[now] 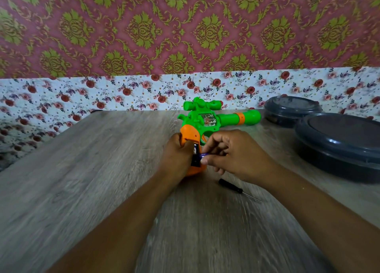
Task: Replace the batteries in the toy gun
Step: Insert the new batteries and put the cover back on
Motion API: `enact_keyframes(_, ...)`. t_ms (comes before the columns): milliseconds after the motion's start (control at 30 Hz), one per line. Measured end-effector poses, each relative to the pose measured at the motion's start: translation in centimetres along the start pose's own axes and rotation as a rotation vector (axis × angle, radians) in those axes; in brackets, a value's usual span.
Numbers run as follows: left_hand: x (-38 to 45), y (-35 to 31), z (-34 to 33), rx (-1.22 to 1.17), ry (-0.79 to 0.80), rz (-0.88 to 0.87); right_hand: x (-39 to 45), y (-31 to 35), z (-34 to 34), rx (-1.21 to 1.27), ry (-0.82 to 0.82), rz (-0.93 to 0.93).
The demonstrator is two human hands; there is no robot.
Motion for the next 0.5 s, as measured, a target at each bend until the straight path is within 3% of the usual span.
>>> enact_keyframes(200, 0.2, 0.5, 0.0, -0.080, 0.049, 0.005, 0.3, 0.8, -2.1, -0.193, -0.021, 0.083)
enact_keyframes(500, 0.4, 1.0, 0.0, -0.121, 0.060, 0.025, 0.1, 0.7, -2.2, -0.286, -0.093, 0.137)
Point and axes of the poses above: each hand's wrist, its own x-axis towards the middle knuckle, its own z-axis out of the back of the hand, y = z × x, the point moved 5 cm from there along x, towards the middle knuckle, and after that the axes turned 12 degrees about y, right-handed, at the moved point
